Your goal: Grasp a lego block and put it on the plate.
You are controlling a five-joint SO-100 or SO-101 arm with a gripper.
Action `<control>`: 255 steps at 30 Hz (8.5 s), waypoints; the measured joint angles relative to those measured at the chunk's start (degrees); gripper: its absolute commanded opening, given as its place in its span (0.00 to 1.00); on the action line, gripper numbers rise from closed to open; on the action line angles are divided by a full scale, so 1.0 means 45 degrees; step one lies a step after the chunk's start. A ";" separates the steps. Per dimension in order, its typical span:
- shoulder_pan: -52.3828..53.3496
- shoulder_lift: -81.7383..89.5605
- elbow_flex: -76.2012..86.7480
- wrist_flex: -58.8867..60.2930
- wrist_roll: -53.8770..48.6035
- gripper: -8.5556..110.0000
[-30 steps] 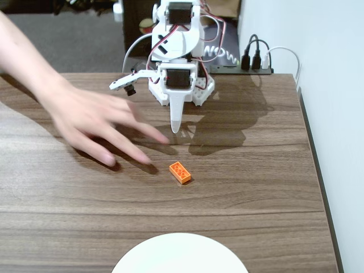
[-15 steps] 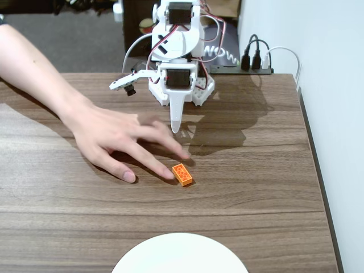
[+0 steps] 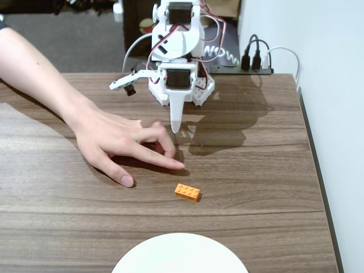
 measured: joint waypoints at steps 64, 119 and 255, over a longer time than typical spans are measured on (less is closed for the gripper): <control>-0.0391 0.0000 0.0000 0.0000 -0.0234 0.08; 0.2422 -1.4590 -0.5625 -0.6035 -1.3789 0.08; -0.0254 -2.2344 -1.2969 -0.3613 -3.1465 0.40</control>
